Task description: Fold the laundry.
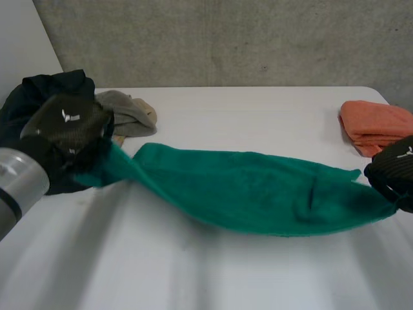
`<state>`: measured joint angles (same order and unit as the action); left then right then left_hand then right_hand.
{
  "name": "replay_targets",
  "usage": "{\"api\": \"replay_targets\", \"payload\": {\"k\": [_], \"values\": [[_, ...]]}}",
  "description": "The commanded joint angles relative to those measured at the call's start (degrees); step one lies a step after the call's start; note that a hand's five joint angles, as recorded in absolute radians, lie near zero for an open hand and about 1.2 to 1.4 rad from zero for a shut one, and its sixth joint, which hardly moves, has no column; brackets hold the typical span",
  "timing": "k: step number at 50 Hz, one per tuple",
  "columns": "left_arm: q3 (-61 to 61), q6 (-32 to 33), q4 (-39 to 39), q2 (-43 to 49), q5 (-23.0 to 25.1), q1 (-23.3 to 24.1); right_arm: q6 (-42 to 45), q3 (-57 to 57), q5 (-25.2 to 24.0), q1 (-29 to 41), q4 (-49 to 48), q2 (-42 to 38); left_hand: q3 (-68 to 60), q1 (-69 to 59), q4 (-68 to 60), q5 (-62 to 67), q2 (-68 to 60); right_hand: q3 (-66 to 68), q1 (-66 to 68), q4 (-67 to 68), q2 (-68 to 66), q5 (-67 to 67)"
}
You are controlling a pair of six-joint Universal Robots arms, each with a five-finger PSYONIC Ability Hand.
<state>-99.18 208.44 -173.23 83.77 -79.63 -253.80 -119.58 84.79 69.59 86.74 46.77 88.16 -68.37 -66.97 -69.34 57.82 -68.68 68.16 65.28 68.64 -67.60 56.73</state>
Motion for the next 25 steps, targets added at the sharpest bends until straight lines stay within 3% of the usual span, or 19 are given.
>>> {"api": "replay_targets", "payload": {"k": [1, 7, 14, 17, 21, 22, 25], "values": [[-3.1, 7.1, -6.3, 9.7, 1.6, -0.7, -0.1, 3.5, -0.9, -1.1, -7.9, -3.2, -11.6, -13.0, -10.7, 12.2, -11.3, 11.8, 14.7, 11.4, -12.4, 13.3], [2.1, 7.5, -16.0, 22.6, 0.9, -0.2, -7.4, -2.3, 2.1, 1.6, -16.0, -17.3, -11.6, -13.0, -10.7, 12.2, -11.3, 11.8, 14.7, 11.4, -12.4, 13.3], [19.6, 6.9, -23.2, 34.0, 0.7, 3.0, -14.4, -15.2, 9.5, 12.4, -25.9, -25.0, -11.6, -13.0, -10.7, 12.2, -11.3, 11.8, 14.7, 11.4, -12.4, 13.3], [29.0, 6.3, -26.0, 38.2, 0.6, 3.7, -16.7, -19.2, 11.8, 13.8, -32.0, -25.8, -11.6, -13.0, -10.7, 12.2, -11.3, 11.8, 14.7, 11.4, -12.4, 13.3], [40.1, 5.1, -33.6, 41.6, 0.6, 3.8, -22.5, -24.7, 14.5, 14.4, -48.6, -25.7, -11.6, -13.0, -10.7, 12.2, -11.3, 11.8, 14.7, 11.4, -12.4, 13.3], [41.7, 4.5, -35.8, 41.8, 0.6, 3.7, -24.9, -25.3, 15.4, 14.4, -56.7, -25.1, -11.6, -13.0, -10.7, 12.2, -11.3, 11.8, 14.7, 11.4, -12.4, 13.3], [45.7, 0.2, -48.7, 41.7, 0.5, 3.1, -28.5, -25.3, 17.8, 14.2, -73.1, -22.4, -11.6, -13.0, -10.7, 12.2, -11.3, 11.8, 14.7, 11.4, -12.4, 13.3]]}}
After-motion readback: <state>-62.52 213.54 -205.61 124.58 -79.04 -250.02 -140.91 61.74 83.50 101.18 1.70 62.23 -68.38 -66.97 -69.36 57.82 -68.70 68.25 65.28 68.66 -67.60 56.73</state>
